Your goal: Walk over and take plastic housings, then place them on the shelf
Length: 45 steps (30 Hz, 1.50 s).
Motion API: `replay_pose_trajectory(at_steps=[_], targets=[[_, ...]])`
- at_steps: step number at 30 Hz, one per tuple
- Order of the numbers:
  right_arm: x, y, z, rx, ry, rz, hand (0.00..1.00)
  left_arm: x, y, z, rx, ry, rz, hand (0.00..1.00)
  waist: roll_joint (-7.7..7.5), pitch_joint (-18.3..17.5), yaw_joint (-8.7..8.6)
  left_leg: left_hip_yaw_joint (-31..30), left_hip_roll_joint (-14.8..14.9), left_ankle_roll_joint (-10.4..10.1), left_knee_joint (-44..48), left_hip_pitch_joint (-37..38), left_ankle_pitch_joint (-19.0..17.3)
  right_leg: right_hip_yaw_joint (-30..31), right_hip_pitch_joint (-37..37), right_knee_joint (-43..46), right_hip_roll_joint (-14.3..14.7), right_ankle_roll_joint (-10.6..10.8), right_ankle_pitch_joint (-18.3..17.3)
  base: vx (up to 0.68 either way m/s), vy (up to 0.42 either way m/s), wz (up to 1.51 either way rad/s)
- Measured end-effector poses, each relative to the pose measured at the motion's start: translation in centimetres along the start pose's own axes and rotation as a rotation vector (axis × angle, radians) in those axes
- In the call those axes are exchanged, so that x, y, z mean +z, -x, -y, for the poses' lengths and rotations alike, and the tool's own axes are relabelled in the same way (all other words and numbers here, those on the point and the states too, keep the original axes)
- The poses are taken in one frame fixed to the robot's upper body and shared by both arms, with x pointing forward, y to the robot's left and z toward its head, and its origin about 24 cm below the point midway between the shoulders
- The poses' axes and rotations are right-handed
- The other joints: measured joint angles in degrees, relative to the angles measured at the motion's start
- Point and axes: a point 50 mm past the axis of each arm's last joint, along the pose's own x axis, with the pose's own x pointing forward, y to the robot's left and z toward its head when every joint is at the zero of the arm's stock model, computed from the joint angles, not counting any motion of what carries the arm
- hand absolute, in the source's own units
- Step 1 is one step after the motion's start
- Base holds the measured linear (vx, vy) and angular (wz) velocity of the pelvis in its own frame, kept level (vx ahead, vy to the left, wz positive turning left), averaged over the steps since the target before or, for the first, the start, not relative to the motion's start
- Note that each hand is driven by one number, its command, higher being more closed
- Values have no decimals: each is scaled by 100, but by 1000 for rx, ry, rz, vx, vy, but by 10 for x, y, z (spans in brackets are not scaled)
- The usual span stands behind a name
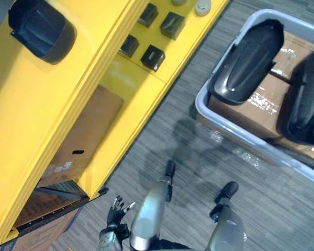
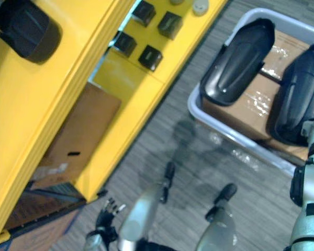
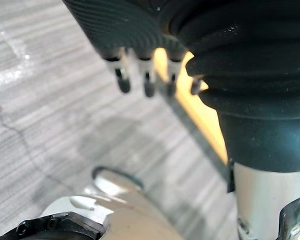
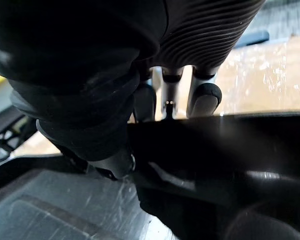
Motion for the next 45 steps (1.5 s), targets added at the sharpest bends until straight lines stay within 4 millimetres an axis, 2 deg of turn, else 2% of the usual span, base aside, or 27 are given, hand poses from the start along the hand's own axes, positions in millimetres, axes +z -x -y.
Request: replay_pose_trajectory(at_steps=[5,6,8,10,11,12,14,17,21,22,25,26,28,30,33,34,36,38,41,45], targets=[[18,2,3,-62,47,169,100,4,3,1,1,18,31,0,-26,17,-78,-16,17,7,9,37,5,-32,56,-13,6,-2,-3,-23,7,1],[29,7,0,-65,86,280,100,8,5,-3,39,29,53,0,-97,66,-173,19,36,11,-24,124,9,-19,125,-47,11,4,2,-8,-1,-7],[34,11,-3,-62,116,356,100,13,4,-4,77,3,75,0,-168,113,-220,53,50,10,-86,262,9,9,228,-95,26,6,5,7,-1,-10],[40,22,-13,-50,152,472,100,30,2,-11,197,-129,149,0,-359,218,-343,114,103,-7,-222,517,16,55,409,-203,92,5,6,31,-19,-22],[39,29,-20,-27,158,527,100,43,0,-19,288,-204,187,0,-527,226,-360,219,162,-28,-336,657,29,142,462,-269,156,-2,13,50,-35,-34],[38,33,-26,-10,166,556,100,48,-1,-24,333,-236,203,0,-615,222,-400,251,183,-49,-408,732,46,176,487,-293,181,-5,15,86,-44,-38],[24,52,-52,75,176,637,100,69,1,-45,465,-344,259,0,-933,221,-546,415,288,-77,-639,1097,62,302,669,-369,298,-15,14,103,-56,-36],[4,67,-68,123,188,676,100,96,1,-53,529,-432,348,0,-1132,170,-665,552,360,-86,-827,1473,68,387,887,-435,371,-19,17,102,-43,-29],[-14,85,-86,167,149,686,100,127,2,-43,512,-498,473,0,-1341,-129,-774,777,376,-88,-1015,1762,67,559,1058,-670,419,-25,82,42,-3,-30],[-16,92,-89,176,134,710,100,134,2,-37,487,-493,506,0,-1391,-271,-776,850,387,-92,-1064,1829,64,593,1101,-773,439,-33,143,25,-3,-20],[-19,106,-92,193,98,765,100,152,4,-18,396,-476,589,0,-1415,-571,-793,892,418,-124,-1103,2011,39,594,1347,-1022,493,-29,232,12,-23,-11],[-22,115,-96,207,72,786,100,162,7,-7,344,-472,639,0,-1429,-791,-791,932,423,-133,-1172,2115,34,594,1446,-1093,528,-31,236,-2,-21,-9],[-24,124,-100,218,53,815,100,170,10,6,269,-461,682,0,-1435,-1038,-781,980,449,-153,-1177,2142,21,606,1463,-1130,558,-32,236,3,-24,-9],[-20,139,-103,217,-2,867,100,183,11,39,87,-439,735,0,-1427,-1132,-794,993,465,-164,-1190,2321,13,606,1646,-1164,574,-33,237,-23,-17,-5],[-18,152,-110,229,-45,905,100,189,10,72,-147,-363,707,0,-1488,-1336,-804,1013,467,-188,-1213,2342,24,632,1652,-1234,586,-59,284,-52,-6,-7],[-18,155,-112,236,-50,917,100,190,10,77,-191,-342,693,0,-1500,-1360,-806,1022,469,-198,-1233,2368,32,650,1657,-1239,592,-60,298,-15,0,-16],[-14,170,-117,258,-76,975,100,190,9,93,-332,-274,645,0,-1529,-1380,-818,1089,482,-211,-1279,2494,41,725,1717,-1246,605,-62,309,-13,0,-16],[-7,190,-123,296,-112,1064,100,188,9,113,-476,-175,568,0,-1566,-1491,-913,1138,487,-227,-1330,2552,55,763,1752,-1314,624,-74,366,-22,-4,-12],[0,212,-131,352,-160,1156,100,186,5,134,-585,-77,481,0,-1594,-1608,-965,1180,512,-239,-1387,2621,77,825,1762,-1315,657,-82,371,-21,-7,-10],[6,230,-137,407,-218,1210,100,190,5,145,-651,-26,449,0,-1601,-1635,-968,1292,529,-249,-1411,2712,84,917,1767,-1315,675,-96,388,-26,-5,-13]])
